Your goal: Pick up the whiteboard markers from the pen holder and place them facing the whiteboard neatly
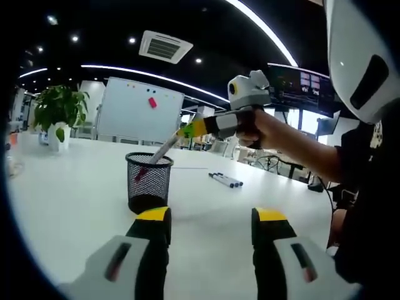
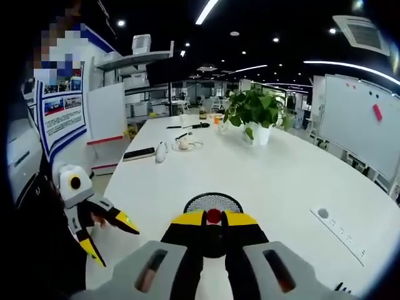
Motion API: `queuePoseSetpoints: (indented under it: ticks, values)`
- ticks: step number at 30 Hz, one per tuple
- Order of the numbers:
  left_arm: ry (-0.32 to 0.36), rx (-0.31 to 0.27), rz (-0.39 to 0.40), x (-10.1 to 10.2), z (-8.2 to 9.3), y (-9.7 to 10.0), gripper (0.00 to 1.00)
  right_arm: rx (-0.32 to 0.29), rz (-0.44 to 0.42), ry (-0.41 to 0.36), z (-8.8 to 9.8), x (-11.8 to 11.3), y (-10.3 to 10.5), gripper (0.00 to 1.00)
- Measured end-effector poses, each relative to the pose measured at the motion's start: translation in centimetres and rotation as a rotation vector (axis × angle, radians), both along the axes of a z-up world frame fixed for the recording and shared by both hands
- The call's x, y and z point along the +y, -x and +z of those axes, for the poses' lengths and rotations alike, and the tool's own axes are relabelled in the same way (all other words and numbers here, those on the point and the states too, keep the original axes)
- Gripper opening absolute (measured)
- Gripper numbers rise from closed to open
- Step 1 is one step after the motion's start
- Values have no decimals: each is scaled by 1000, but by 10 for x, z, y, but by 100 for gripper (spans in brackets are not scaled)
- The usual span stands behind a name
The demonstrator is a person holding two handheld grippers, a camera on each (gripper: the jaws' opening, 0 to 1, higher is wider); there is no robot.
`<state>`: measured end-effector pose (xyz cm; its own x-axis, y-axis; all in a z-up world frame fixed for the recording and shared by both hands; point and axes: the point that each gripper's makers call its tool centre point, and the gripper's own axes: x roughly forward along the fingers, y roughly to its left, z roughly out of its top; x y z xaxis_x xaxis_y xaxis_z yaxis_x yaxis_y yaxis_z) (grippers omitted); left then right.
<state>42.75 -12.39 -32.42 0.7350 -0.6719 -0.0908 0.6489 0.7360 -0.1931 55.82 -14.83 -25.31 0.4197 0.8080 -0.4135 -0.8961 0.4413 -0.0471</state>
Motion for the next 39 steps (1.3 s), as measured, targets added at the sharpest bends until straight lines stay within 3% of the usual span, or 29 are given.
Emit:
queuePoseSetpoints:
  ticks: [11,20,25,39]
  values:
    - [2,-3,-7,-5,3,2,53,-58,0,2,16,-2,0,13]
    - [-7,-6,-8,-5,3,4,53,-42,-9,-32,23,-3,0,13]
    - [-8,-8,-4,-4,3,4,53,-71,-17,-20,25,-4,-1,13]
    - [-11,-4,0,-4,1,4,53,-65,-32,-50,33,-8,-5,13]
